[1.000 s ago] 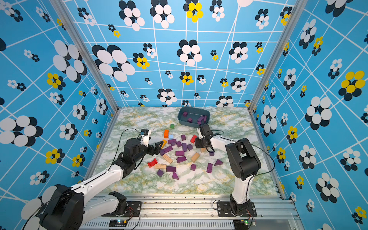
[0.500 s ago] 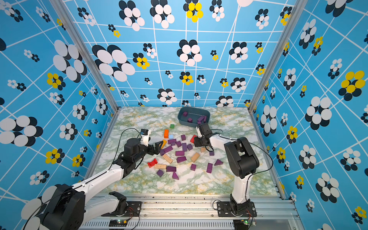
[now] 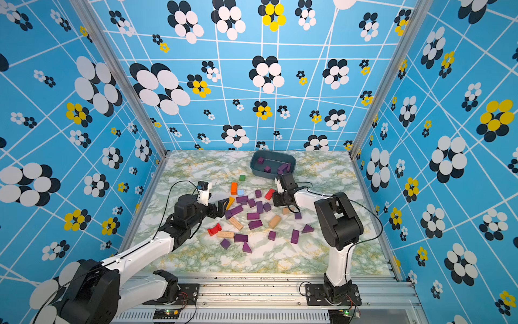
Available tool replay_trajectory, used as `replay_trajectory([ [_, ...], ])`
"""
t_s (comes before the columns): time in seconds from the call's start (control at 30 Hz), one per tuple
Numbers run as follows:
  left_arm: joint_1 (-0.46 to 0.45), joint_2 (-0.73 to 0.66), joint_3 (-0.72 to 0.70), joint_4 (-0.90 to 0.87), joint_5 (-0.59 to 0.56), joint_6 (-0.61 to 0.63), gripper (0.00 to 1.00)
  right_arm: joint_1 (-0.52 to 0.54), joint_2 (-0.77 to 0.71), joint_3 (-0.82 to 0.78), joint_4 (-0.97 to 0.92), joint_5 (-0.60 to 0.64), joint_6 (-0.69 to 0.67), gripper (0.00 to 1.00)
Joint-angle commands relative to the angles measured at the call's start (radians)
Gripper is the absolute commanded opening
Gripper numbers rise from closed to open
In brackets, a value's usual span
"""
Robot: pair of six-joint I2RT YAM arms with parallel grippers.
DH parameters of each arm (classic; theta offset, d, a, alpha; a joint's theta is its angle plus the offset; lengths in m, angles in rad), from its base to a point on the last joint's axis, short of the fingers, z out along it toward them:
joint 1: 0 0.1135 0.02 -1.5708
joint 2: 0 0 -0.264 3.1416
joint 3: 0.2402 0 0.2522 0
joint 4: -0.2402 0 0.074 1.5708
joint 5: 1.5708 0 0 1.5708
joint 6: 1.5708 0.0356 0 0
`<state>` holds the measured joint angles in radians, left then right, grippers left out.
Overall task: Pick purple bricks into the storage bin
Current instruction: Pick up the building block from the center of the board, then place the building block in the storage box.
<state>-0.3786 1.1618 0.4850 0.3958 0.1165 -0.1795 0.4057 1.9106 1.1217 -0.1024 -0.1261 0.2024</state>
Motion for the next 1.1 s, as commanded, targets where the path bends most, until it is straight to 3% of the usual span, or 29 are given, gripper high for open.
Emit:
replay_trajectory([
  [0.0, 0.011, -0.001, 0.014, -0.005, 0.010, -0.012, 1.00, 0.009, -0.035, -0.021, 0.017, -0.008, 0.032, 0.12],
  [0.13, 0.012, 0.009, 0.028, -0.015, 0.020, -0.014, 0.99, 0.001, -0.086, -0.014, 0.017, -0.031, 0.099, 0.07],
  [0.37, 0.012, 0.026, 0.071, -0.079, 0.021, -0.008, 0.99, -0.058, -0.102, 0.088, 0.060, -0.073, 0.210, 0.08],
  [0.83, 0.010, 0.078, 0.109, -0.125, 0.024, -0.053, 1.00, -0.185, 0.218, 0.564, -0.013, -0.084, 0.213, 0.08],
  [0.9, 0.010, 0.090, 0.125, -0.136, 0.026, -0.057, 1.00, -0.189, 0.256, 0.616, -0.025, -0.090, 0.209, 0.11],
  [0.93, 0.009, 0.097, 0.132, -0.142, 0.027, -0.059, 0.99, -0.191, 0.258, 0.636, -0.030, -0.090, 0.205, 0.18],
  [1.0, 0.010, 0.109, 0.148, -0.154, 0.029, -0.063, 0.99, -0.192, 0.295, 0.658, -0.037, -0.086, 0.194, 0.41],
  [1.07, 0.010, 0.120, 0.164, -0.169, 0.034, -0.065, 0.99, -0.194, 0.288, 0.657, -0.029, -0.089, 0.176, 0.48],
])
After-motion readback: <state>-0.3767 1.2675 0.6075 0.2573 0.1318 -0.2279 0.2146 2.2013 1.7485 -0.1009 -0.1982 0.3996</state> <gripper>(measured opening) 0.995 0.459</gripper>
